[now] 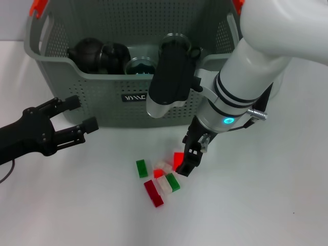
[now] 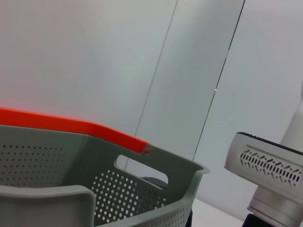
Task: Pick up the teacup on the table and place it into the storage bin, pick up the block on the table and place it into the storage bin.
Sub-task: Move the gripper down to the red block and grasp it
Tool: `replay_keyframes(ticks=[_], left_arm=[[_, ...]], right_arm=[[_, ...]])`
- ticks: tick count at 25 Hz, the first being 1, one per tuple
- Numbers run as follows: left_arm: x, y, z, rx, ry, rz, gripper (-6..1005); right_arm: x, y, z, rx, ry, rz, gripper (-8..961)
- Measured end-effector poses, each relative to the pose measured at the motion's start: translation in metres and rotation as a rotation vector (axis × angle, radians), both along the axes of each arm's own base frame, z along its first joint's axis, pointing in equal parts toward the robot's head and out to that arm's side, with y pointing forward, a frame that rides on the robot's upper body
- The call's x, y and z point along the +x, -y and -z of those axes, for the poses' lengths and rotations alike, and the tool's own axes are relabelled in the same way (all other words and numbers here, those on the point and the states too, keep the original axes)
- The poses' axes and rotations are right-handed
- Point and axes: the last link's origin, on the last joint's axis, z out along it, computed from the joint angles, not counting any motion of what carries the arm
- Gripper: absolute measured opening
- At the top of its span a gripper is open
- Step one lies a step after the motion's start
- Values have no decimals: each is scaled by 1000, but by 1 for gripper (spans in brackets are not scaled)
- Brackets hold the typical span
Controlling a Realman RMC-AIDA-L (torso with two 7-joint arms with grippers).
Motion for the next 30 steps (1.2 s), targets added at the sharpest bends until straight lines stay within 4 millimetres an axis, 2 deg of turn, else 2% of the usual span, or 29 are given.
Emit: replay_keyframes(ticks=[30], left_arm=[[0,0,0,4,2,0,878]], right_arm=[[6,1,13,19,-10,-32,810]])
